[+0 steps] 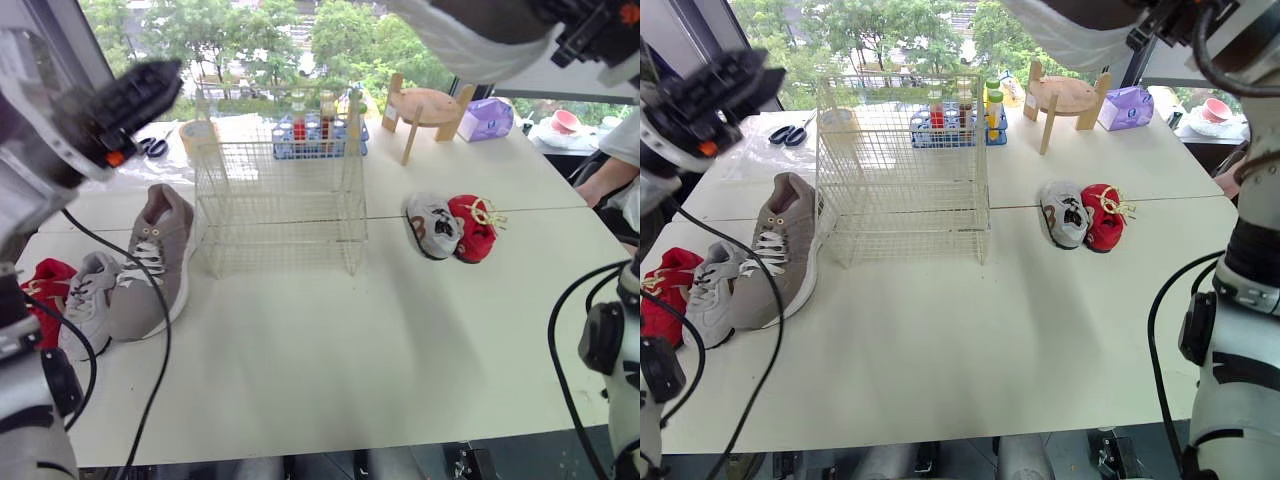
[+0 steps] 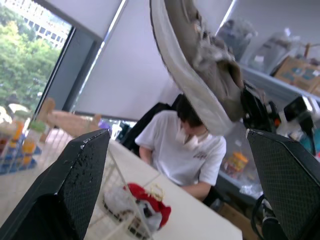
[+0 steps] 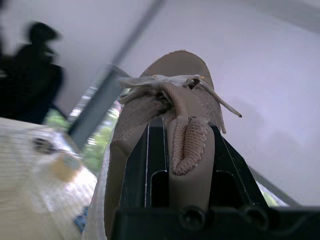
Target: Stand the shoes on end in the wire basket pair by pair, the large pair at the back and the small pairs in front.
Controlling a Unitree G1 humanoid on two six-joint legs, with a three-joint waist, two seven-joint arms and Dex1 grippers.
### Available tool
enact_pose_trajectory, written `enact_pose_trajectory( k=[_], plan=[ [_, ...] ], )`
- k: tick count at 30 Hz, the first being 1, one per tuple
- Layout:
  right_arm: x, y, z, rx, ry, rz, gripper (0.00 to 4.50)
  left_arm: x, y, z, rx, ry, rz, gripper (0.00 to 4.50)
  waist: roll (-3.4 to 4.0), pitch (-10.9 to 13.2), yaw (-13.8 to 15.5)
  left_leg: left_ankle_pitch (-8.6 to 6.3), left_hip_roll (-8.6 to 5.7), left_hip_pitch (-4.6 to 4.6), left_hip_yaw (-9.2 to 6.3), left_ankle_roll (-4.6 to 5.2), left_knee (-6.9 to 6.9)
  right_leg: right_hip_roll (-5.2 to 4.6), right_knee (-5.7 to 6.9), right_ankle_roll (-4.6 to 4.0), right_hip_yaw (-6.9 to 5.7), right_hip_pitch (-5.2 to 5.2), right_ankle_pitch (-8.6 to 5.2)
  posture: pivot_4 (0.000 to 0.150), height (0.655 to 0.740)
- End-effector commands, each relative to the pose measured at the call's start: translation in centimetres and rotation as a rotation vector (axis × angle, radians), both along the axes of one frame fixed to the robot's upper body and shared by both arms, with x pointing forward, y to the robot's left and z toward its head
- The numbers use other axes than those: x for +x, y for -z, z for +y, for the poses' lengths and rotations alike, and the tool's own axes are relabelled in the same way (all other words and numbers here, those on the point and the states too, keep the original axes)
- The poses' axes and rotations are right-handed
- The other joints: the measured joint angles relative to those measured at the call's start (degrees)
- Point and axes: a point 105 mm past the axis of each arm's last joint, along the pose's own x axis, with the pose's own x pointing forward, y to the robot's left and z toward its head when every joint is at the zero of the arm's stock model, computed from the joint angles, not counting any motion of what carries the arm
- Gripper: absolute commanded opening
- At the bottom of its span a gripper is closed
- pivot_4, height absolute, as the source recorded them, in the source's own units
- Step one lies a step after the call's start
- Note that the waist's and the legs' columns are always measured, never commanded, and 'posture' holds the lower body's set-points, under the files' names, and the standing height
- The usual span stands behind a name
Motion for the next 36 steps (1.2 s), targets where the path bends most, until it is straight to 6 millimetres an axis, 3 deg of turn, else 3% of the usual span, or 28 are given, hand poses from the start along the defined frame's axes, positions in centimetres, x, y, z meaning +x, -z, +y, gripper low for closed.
enact_pose_trajectory(
  k=[1,10,17,20,25,27,30,32,33,36],
  plan=[
    [-0.9,-0.5,1.1,-0.131,-0.066,-0.073,0.2,-0.2,-1.9,0.9,0.002,0.017,-0.041,4.5,-0.02,0.0,0.2,0.0,0.0,0.0,0.0,0.0,0.03,-0.01,0.01,0.0,0.01,0.0,0.0,0.15,0.74],
    [-2.3,0.9,5.3,-0.283,-0.279,-0.092,0.2,1.4,-2.9,0.5,0.104,0.07,-0.025,4.5,-0.15,0.1,0.3,0.03,-0.02,-0.1,0.0,-0.07,0.06,-0.04,0.12,0.01,0.01,-0.1,0.01,0.15,0.74],
    [-3.1,1.3,6.4,-0.296,-0.325,-0.096,0.2,2.6,-2.8,-0.6,0.158,0.124,-0.035,4.5,-0.19,0.1,0.3,0.08,-0.03,-0.13,0.03,-0.14,0.07,-0.03,0.5,0.03,0.02,-0.25,-0.01,0.15,0.74],
    [-3.0,1.6,6.3,-0.296,-0.32,-0.09,0.2,2.5,-2.7,-0.8,0.166,0.164,-0.03,3.69,-0.19,0.1,0.2,0.08,-0.02,-0.13,0.03,-0.14,0.07,-0.03,0.53,0.03,0.03,-0.28,-0.02,0.15,0.74],
    [-2.8,2.3,6.2,-0.294,-0.309,-0.067,0.2,2.0,-3.1,-1.5,0.159,0.204,-0.039,1.26,-0.23,0.1,0.2,0.08,0.0,-0.19,0.05,-0.14,0.07,-0.03,0.58,0.04,0.07,-0.4,-0.02,0.15,0.74],
    [-2.6,2.6,6.2,-0.28,-0.308,-0.035,0.2,2.0,-3.4,-1.4,0.14,0.18,-0.044,0.57,-0.23,0.1,0.2,0.08,0.01,-0.21,0.05,-0.14,0.07,-0.03,0.6,0.04,0.07,-0.42,-0.02,0.15,0.74],
    [-2.0,2.7,5.7,-0.193,-0.321,0.053,1.51,1.5,-3.5,-1.1,0.098,0.17,-0.053,0.55,-0.24,0.2,0.2,0.08,0.02,-0.23,0.05,-0.14,0.09,-0.05,0.61,0.04,0.09,-0.45,-0.02,0.15,0.74],
    [-0.8,1.3,3.8,0.028,-0.337,0.133,2.51,1.3,-3.4,-0.4,0.026,0.122,-0.07,0.55,-0.25,0.2,0.3,0.08,0.02,-0.23,0.05,-0.15,0.09,-0.07,0.63,0.04,0.1,-0.47,-0.02,0.15,0.74],
    [-0.1,0.8,2.6,0.148,-0.338,0.169,3.23,1.1,-3.5,0.0,-0.022,0.09,-0.085,0.55,-0.27,0.1,0.3,0.1,0.03,-0.23,0.03,-0.17,0.09,-0.12,0.66,0.03,0.1,-0.47,-0.01,0.15,0.74],
    [1.4,0.2,-0.7,0.446,-0.347,0.248,4.48,0.2,-3.4,0.9,-0.169,0.007,-0.126,0.55,-0.33,0.1,0.5,0.14,0.0,-0.22,0.0,-0.25,0.11,-0.3,0.64,0.03,0.09,-0.49,0.01,0.15,0.74]
  ],
)
